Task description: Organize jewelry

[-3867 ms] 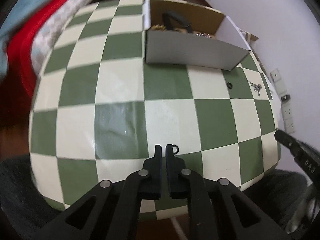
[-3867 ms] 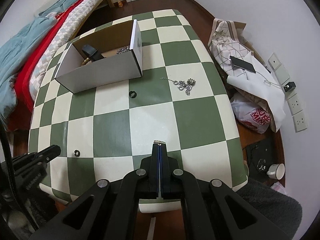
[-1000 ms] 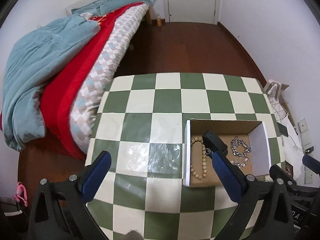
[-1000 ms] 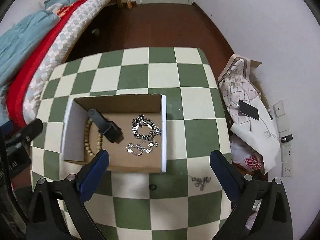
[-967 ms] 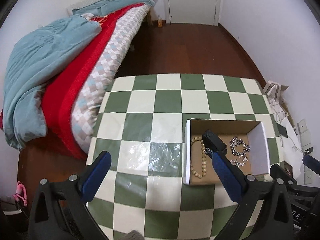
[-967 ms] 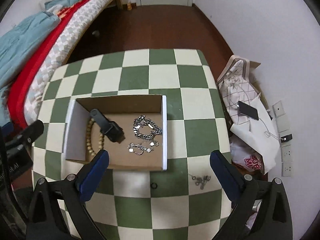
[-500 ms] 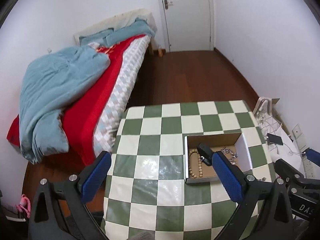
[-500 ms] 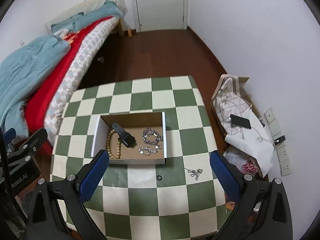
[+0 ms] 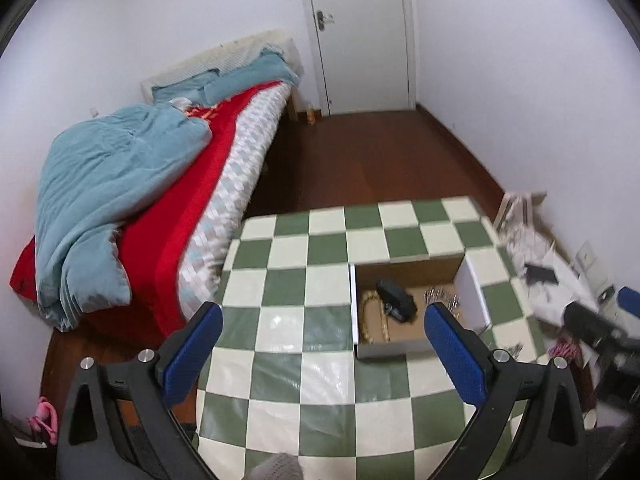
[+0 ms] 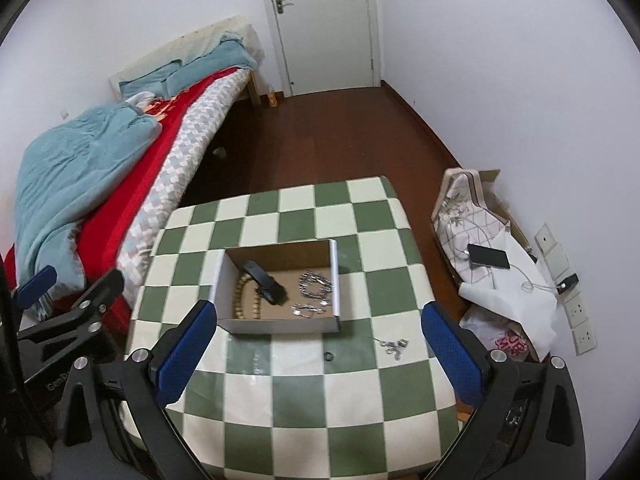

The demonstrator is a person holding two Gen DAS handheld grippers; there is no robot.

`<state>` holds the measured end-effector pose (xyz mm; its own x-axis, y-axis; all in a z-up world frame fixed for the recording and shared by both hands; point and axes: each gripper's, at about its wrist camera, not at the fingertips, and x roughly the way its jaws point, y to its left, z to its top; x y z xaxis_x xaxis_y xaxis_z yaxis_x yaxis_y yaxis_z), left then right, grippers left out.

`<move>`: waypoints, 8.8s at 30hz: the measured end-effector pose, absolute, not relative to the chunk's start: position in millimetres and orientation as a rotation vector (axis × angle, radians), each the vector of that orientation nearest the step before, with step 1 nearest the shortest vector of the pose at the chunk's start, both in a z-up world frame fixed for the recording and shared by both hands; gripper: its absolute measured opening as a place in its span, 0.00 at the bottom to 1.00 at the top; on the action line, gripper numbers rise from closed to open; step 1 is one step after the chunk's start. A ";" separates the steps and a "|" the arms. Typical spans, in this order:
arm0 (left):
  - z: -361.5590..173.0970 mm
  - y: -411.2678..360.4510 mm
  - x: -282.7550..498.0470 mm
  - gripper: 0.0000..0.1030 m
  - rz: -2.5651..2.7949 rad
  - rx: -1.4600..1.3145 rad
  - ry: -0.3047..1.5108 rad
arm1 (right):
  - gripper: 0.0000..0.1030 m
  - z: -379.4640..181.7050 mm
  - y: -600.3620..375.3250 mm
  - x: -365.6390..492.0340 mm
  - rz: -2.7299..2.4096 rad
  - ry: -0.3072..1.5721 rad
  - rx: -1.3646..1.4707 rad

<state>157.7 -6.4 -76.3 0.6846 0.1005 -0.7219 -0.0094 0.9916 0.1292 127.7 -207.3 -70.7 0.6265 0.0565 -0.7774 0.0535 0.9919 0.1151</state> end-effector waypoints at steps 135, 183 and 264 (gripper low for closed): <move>-173.2 10.1 304.6 1.00 0.018 0.001 1.157 | 0.89 -193.2 -198.5 316.5 0.108 1.279 0.246; 49.0 13.2 68.6 1.00 -0.053 -0.038 0.832 | 1.00 68.2 -188.4 27.7 -0.095 0.811 0.008; 60.3 10.7 76.3 1.00 0.024 -0.011 0.815 | 1.00 77.2 -181.5 44.1 -0.096 0.809 0.004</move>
